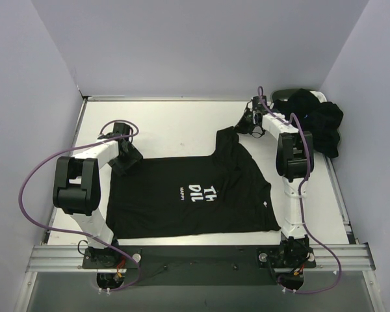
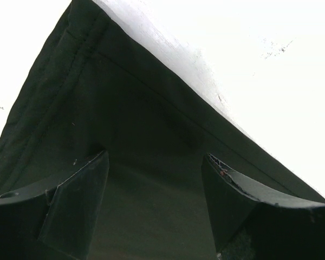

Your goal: Fold and stack the t-shirts

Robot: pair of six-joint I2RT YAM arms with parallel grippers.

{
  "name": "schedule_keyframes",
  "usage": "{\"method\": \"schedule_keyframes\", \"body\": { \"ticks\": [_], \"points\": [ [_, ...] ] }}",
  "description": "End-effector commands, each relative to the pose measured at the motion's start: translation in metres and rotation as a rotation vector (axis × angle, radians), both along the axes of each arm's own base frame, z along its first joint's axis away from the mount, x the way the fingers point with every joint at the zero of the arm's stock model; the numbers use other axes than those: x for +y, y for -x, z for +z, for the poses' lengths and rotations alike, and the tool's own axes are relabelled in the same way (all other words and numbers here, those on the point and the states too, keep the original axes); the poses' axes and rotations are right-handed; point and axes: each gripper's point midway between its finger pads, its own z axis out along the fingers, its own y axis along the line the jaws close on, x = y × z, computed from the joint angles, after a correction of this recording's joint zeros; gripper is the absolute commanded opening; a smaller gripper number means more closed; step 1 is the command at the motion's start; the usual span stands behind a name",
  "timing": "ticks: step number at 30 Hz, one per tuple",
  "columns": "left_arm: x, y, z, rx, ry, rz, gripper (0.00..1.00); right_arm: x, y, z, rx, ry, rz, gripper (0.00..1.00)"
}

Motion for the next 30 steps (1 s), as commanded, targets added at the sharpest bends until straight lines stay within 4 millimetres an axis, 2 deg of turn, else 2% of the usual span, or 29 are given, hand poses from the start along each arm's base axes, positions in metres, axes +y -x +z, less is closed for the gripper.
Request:
{"method": "schedule_keyframes", "body": {
  "ticks": [1, 3, 7, 9, 15, 20, 21, 24, 30],
  "points": [
    [0.007, 0.005, 0.01, -0.004, -0.036, 0.015, 0.79, -0.001, 0.005, -0.01, 0.041, 0.048, 0.003, 0.0],
    [0.009, 0.004, 0.016, -0.007, -0.04, 0.018, 0.79, -0.001, 0.005, -0.007, 0.034, 0.054, 0.011, 0.0],
    [0.02, -0.01, 0.041, -0.046, -0.065, 0.022, 0.82, 0.002, 0.005, -0.003, 0.02, 0.065, 0.026, 0.0],
    [0.028, -0.005, 0.043, -0.008, -0.082, 0.037, 0.83, 0.005, 0.006, 0.0, 0.015, 0.068, 0.035, 0.0],
    [0.05, -0.012, 0.051, 0.014, -0.129, 0.071, 0.88, 0.005, 0.011, 0.003, 0.004, 0.08, 0.048, 0.0],
    [0.059, -0.013, 0.031, 0.083, -0.154, 0.079, 0.87, 0.006, 0.017, 0.001, 0.007, 0.08, 0.056, 0.0],
    [0.073, -0.011, 0.025, 0.107, -0.163, 0.108, 0.87, 0.005, 0.017, 0.001, 0.006, 0.081, 0.055, 0.0],
    [0.078, -0.012, 0.016, 0.134, -0.177, 0.11, 0.84, 0.006, 0.018, 0.0, 0.002, 0.074, 0.056, 0.0],
    [0.086, -0.019, 0.011, 0.145, -0.201, 0.112, 0.78, 0.006, 0.02, -0.003, 0.007, 0.077, 0.062, 0.0]
  ]
}}
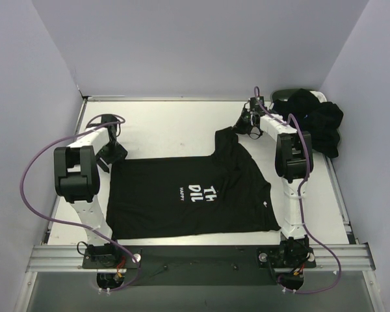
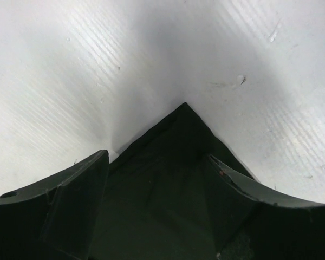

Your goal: Fold and stack the t-shirts

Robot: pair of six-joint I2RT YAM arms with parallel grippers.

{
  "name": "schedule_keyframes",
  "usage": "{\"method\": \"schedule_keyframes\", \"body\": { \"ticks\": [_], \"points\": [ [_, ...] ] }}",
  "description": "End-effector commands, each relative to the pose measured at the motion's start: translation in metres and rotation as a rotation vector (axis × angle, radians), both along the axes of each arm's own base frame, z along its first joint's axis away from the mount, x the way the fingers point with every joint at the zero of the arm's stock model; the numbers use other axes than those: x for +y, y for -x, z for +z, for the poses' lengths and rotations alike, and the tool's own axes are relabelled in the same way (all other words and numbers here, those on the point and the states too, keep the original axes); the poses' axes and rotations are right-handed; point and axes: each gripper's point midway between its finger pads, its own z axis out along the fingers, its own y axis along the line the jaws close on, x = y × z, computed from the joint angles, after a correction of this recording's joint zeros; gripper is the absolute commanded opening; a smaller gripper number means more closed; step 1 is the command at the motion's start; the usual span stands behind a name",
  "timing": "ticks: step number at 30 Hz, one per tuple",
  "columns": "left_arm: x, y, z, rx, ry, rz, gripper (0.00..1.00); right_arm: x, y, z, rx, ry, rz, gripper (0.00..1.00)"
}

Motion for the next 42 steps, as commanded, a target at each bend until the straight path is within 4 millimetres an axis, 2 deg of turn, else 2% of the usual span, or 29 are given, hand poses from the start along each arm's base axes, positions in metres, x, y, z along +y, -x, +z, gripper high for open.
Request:
{"method": "schedule_keyframes", "body": {
  "ticks": [1, 10, 12, 14, 20, 22, 23, 24, 26, 27, 29, 30, 32, 33, 39, 40, 42],
  "points": [
    [0.014, -0.015, 0.011, -0.021, -0.045, -0.002, 0.77, -0.002, 0.016, -0.001, 0.037, 0.038, 0.017, 0.0],
    [0.014, -0.026, 0.009, -0.032, -0.044, -0.022, 0.71, -0.001, 0.021, -0.011, 0.058, 0.033, 0.018, 0.0],
    [0.013, -0.03, 0.005, -0.035, -0.035, -0.032, 0.63, 0.0, 0.022, -0.012, 0.058, 0.032, 0.018, 0.0],
    [0.011, -0.032, 0.004, -0.039, -0.027, -0.042, 0.5, 0.0, 0.022, -0.012, 0.058, 0.033, 0.02, 0.0],
    [0.009, -0.032, -0.003, -0.037, -0.021, -0.053, 0.29, -0.003, 0.025, -0.012, 0.06, 0.038, 0.014, 0.0],
    [0.009, -0.033, -0.005, -0.034, -0.021, -0.056, 0.17, -0.004, 0.027, -0.011, 0.059, 0.039, 0.017, 0.0],
    [0.01, -0.033, -0.006, -0.032, -0.022, -0.058, 0.03, -0.004, 0.028, -0.011, 0.06, 0.041, 0.017, 0.0],
    [0.01, -0.032, -0.007, -0.029, -0.02, -0.056, 0.0, -0.006, 0.028, -0.006, 0.05, 0.044, 0.013, 0.0],
    [0.007, -0.034, -0.007, -0.036, -0.01, -0.07, 0.0, -0.011, 0.031, -0.003, 0.044, 0.071, 0.01, 0.0],
    [0.007, -0.035, -0.004, -0.043, -0.011, -0.07, 0.0, -0.011, 0.031, 0.007, 0.023, 0.075, 0.009, 0.0],
    [0.007, -0.039, 0.004, -0.069, -0.018, -0.081, 0.0, -0.021, 0.035, 0.013, 0.014, 0.099, -0.004, 0.0],
    [0.008, -0.04, 0.007, -0.071, -0.021, -0.083, 0.0, -0.024, 0.035, 0.029, -0.015, 0.099, -0.012, 0.0],
    [0.01, -0.042, 0.014, -0.071, -0.029, -0.091, 0.0, -0.03, 0.042, 0.035, -0.02, 0.1, -0.02, 0.0],
    [0.01, -0.043, 0.017, -0.076, -0.03, -0.094, 0.0, -0.034, 0.042, 0.051, -0.052, 0.094, -0.03, 0.0],
    [0.001, -0.039, 0.034, -0.131, 0.003, -0.102, 0.0, -0.042, 0.062, 0.086, -0.115, 0.114, -0.042, 0.0],
    [0.0, -0.037, 0.041, -0.148, 0.005, -0.104, 0.0, -0.044, 0.063, 0.098, -0.14, 0.115, -0.045, 0.0],
    [-0.002, -0.036, 0.055, -0.184, 0.011, -0.109, 0.0, -0.047, 0.071, 0.101, -0.142, 0.123, -0.052, 0.0]
  ]
}}
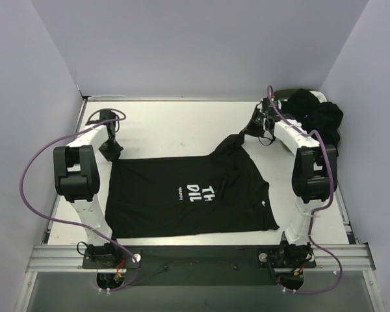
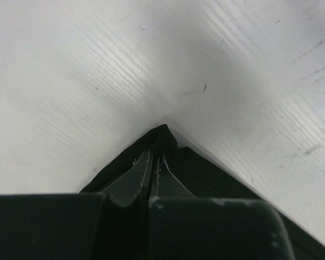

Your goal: Fold and stack the t-shirts

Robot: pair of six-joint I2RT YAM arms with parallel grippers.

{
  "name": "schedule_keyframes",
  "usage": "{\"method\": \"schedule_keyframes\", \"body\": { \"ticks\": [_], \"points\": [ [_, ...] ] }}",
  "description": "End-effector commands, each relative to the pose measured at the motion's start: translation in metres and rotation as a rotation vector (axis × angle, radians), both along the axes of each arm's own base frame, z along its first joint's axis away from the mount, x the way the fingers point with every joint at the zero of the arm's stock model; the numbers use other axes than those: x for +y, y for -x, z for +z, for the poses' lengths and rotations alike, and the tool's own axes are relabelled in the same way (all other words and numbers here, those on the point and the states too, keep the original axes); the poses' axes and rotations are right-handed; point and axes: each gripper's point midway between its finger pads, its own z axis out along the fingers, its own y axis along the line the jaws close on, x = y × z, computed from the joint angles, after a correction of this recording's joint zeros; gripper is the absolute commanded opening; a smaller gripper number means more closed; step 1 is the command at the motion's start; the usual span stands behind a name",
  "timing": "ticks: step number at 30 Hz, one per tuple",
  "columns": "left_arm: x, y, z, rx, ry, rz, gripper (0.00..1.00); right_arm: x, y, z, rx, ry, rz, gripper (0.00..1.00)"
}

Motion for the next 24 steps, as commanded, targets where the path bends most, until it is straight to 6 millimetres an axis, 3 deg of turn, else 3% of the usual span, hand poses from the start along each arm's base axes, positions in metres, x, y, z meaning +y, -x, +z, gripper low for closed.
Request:
{"method": "schedule_keyframes", "body": {
  "ticks": [1, 3, 5, 6, 7, 9, 10, 12, 13, 16, 21, 22, 24],
  "points": [
    [-0.004, -0.011, 0.053, -0.163, 0.018, -0.017, 0.0, -0.011, 0.009, 0.047, -0.103, 0.035, -0.017, 0.0],
    [-0.005, -0.006, 0.065, -0.191, 0.029, -0.019, 0.0, -0.016, 0.018, 0.049, -0.102, 0.051, -0.025, 0.0],
    [-0.007, -0.002, 0.07, -0.21, 0.036, -0.022, 0.0, -0.019, 0.026, 0.064, -0.131, 0.057, -0.033, 0.0],
    [-0.008, 0.0, 0.077, -0.235, 0.044, -0.025, 0.0, -0.023, 0.033, 0.061, -0.122, 0.072, -0.039, 0.0],
    [-0.01, 0.002, 0.078, -0.239, 0.053, -0.027, 0.0, -0.025, 0.037, 0.074, -0.151, 0.073, -0.048, 0.0],
    [-0.012, 0.011, 0.082, -0.246, 0.058, -0.032, 0.0, -0.03, 0.051, 0.073, -0.145, 0.087, -0.058, 0.0],
    [-0.011, 0.013, 0.083, -0.251, 0.052, -0.033, 0.0, -0.034, 0.056, 0.084, -0.173, 0.092, -0.069, 0.0],
    [-0.008, 0.023, 0.085, -0.248, 0.037, -0.032, 0.0, -0.041, 0.072, 0.079, -0.155, 0.102, -0.087, 0.0],
    [-0.007, 0.027, 0.084, -0.238, 0.032, -0.031, 0.0, -0.048, 0.078, 0.091, -0.185, 0.099, -0.105, 0.0],
    [-0.006, 0.041, 0.086, -0.235, 0.033, -0.031, 0.0, -0.061, 0.101, 0.098, -0.198, 0.098, -0.141, 0.0],
    [-0.009, 0.064, 0.094, -0.274, 0.075, -0.038, 0.0, -0.078, 0.14, 0.098, -0.179, 0.1, -0.183, 0.0],
    [-0.011, 0.072, 0.087, -0.26, 0.084, -0.044, 0.0, -0.078, 0.149, 0.105, -0.203, 0.096, -0.183, 0.0],
    [-0.013, 0.082, 0.094, -0.287, 0.092, -0.055, 0.0, -0.081, 0.166, 0.096, -0.176, 0.109, -0.192, 0.0]
  ]
}}
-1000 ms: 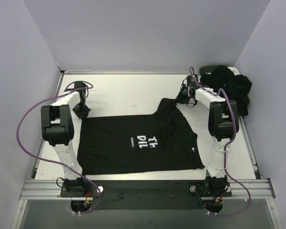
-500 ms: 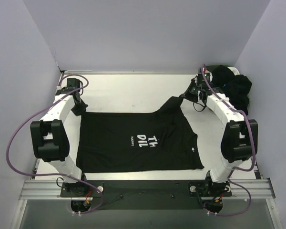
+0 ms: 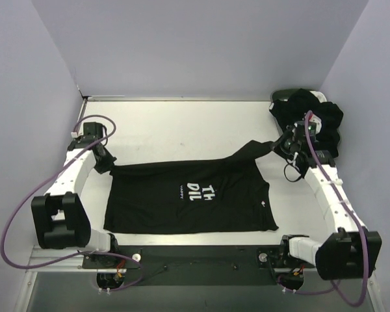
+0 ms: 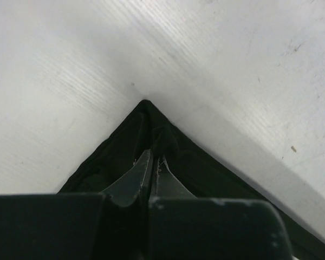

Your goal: Fold and stack the t-shirts

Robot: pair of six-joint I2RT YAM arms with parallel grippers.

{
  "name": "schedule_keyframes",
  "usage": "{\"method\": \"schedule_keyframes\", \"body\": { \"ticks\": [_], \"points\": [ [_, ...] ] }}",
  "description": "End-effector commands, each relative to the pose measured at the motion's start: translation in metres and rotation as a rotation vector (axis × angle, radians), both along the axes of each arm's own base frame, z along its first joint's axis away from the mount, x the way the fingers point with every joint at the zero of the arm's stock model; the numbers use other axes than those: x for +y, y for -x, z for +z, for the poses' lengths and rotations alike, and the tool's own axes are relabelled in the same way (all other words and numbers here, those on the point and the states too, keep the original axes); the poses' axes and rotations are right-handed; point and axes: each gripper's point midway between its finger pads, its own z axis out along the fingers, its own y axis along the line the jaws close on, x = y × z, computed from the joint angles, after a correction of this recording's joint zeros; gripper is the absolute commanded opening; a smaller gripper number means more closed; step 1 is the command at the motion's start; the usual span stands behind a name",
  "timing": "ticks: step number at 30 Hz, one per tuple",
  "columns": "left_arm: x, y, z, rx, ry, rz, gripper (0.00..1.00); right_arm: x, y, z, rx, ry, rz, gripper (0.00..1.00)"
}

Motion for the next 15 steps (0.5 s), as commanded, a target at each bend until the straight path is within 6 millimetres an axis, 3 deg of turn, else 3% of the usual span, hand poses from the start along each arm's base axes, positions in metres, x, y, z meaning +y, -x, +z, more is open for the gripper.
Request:
{"method": "schedule_keyframes", "body": {
  "ticks": [1, 10, 15],
  "points": [
    [-0.002, 0.015, 0.024, -0.098, 0.012, -0.032, 0.0, -0.009, 0.038, 0.002, 0.003, 0.028, -0.036, 0.0],
    [-0.008, 0.064, 0.038, -0.165, 0.041, 0.001, 0.0, -0.006, 0.113, -0.029, 0.132, 0.01, -0.026, 0.0],
    [-0.012, 0.082, 0.04, -0.175, 0.062, 0.025, 0.0, 0.002, 0.14, -0.043, 0.161, -0.026, -0.022, 0.0]
  ]
}}
